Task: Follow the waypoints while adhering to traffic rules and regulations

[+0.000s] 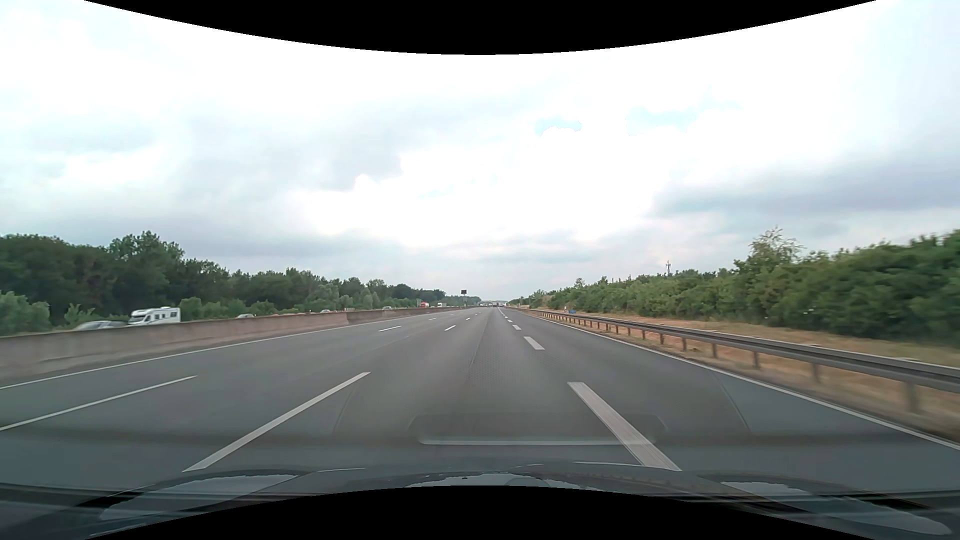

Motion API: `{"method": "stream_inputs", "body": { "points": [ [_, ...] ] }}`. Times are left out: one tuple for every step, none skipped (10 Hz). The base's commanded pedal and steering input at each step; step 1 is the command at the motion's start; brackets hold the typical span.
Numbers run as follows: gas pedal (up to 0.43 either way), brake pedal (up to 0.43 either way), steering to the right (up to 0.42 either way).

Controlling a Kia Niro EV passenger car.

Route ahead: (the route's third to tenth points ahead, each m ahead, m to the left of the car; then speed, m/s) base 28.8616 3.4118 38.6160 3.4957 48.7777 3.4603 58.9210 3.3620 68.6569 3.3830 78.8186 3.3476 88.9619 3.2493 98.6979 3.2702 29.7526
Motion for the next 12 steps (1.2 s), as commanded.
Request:
{"method": "stream_inputs", "body": {
  "points": [
    [0.248, 0.0, -0.001],
    [0.248, 0.0, -0.001],
    [0.248, 0.0, -0.001],
    [0.248, 0.0, -0.001],
    [0.248, 0.0, -0.001],
    [0.248, 0.0, -0.001],
    [0.248, 0.0, -0.001],
    [0.248, 0.0, -0.001],
    [0.248, 0.0, 0.0],
    [0.248, 0.0, -0.001],
    [0.248, 0.0, -0.001],
    [0.248, 0.0, -0.001]
  ]
}}
